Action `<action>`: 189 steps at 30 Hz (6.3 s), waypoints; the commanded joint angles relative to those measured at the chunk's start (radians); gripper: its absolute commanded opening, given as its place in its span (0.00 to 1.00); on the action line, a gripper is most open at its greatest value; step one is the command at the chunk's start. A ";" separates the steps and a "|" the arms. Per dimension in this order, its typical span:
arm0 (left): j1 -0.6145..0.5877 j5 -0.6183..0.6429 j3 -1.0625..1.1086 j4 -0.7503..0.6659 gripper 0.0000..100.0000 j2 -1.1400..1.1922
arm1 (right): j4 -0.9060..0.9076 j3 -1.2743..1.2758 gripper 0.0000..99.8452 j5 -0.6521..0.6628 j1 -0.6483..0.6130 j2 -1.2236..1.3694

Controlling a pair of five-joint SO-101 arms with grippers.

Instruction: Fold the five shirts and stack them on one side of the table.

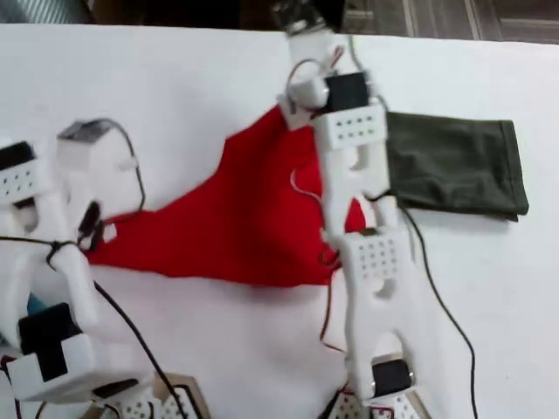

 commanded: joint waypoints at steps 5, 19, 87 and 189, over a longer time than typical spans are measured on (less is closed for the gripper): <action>0.032 0.227 -0.297 0.072 0.03 -0.037 | 0.019 0.315 0.02 -0.012 0.022 -0.539; 0.051 0.634 -0.424 0.066 0.03 -0.028 | 0.015 0.578 0.02 -0.003 0.054 -0.903; -0.055 0.120 -0.278 -0.121 0.19 0.296 | 0.010 0.568 0.02 -0.040 -0.200 -0.166; -0.031 -0.690 0.150 -0.227 0.03 0.006 | -0.166 0.763 0.13 0.011 -0.186 -0.154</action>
